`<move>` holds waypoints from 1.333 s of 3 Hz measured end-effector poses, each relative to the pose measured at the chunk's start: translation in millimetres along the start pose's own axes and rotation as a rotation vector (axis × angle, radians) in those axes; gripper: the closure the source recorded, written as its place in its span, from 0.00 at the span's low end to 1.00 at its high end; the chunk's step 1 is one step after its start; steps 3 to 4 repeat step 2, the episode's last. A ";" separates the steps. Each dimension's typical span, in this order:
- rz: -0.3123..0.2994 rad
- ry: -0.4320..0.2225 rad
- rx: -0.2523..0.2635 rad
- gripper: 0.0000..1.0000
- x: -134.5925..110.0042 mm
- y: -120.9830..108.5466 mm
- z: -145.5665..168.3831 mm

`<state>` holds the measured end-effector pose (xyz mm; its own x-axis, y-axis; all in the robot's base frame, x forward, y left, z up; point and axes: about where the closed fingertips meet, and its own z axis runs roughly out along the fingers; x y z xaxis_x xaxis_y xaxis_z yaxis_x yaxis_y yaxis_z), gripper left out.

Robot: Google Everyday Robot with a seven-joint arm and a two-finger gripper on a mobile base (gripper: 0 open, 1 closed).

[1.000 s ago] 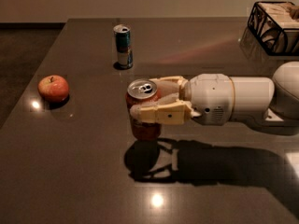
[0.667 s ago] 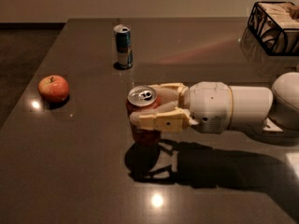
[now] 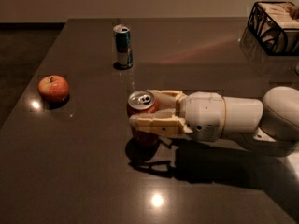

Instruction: Place coke can upright

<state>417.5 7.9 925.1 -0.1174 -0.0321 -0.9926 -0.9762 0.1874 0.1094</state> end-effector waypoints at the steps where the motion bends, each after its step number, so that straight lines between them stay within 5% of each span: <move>1: 0.022 -0.004 0.007 0.00 11.9 -4.0 -1.4; 4: 0.022 -0.004 0.007 0.00 11.9 -4.0 -1.3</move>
Offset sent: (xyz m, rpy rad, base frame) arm 0.0131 -0.0135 -0.0138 -0.1032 0.0644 0.1319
